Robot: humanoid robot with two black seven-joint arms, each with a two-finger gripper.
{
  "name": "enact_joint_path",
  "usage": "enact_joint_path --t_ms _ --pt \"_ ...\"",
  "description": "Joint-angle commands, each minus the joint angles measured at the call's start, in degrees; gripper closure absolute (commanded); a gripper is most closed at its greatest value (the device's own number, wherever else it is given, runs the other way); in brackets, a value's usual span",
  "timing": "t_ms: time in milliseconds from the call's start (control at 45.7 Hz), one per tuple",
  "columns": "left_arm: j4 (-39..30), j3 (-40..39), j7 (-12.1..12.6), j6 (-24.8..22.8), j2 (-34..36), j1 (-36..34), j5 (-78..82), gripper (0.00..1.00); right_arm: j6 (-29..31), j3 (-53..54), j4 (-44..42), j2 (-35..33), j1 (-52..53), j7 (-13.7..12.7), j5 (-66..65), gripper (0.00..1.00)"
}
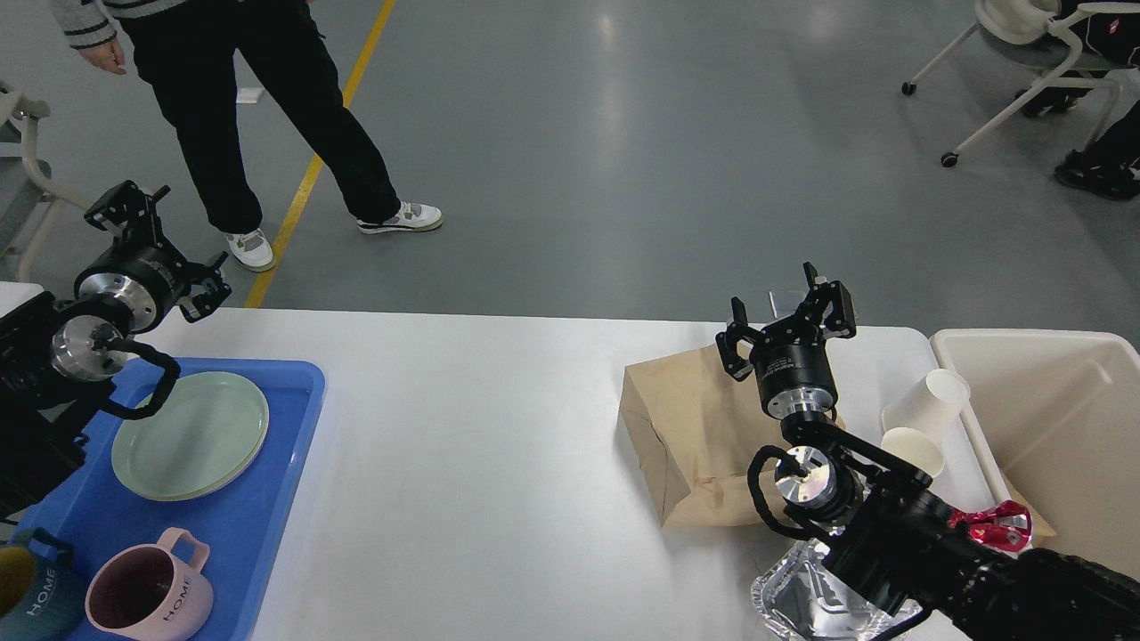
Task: Tidy desktop
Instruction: 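Release the plate and raise the left gripper above the tray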
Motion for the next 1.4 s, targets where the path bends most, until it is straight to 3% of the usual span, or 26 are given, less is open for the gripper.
enact_joint_path --t_ms 0,219,460,613,744,1379 --pt "0.9 -1.5 -4.0 -0.1 -2.3 0.9 -0.1 0.04 0.0 0.0 0.0 0.0 0.0 0.0 0.0 0.00" --pt "4.9 -1.3 -10.7 -0.1 -7.0 1.4 0.0 0.04 0.0 0.0 0.0 0.0 0.0 0.0 0.0 0.00" --pt "5.6 -1.7 -12.0 -6.0 -11.0 5.1 -0.1 0.04 0.0 0.0 0.0 0.0 0.0 0.0 0.0 0.00" --pt "5.6 -3.0 -15.1 -11.3 -12.3 6.6 -0.1 0.04 0.0 0.0 0.0 0.0 0.0 0.0 0.0 0.00" --pt "5.6 -3.0 -17.6 -11.7 -14.3 7.1 -0.1 0.04 0.0 0.0 0.0 0.0 0.0 0.0 0.0 0.00" --pt "5.6 -3.0 -17.8 -11.7 -14.3 7.1 -0.1 0.04 0.0 0.0 -0.1 0.0 0.0 0.0 0.0 0.00"
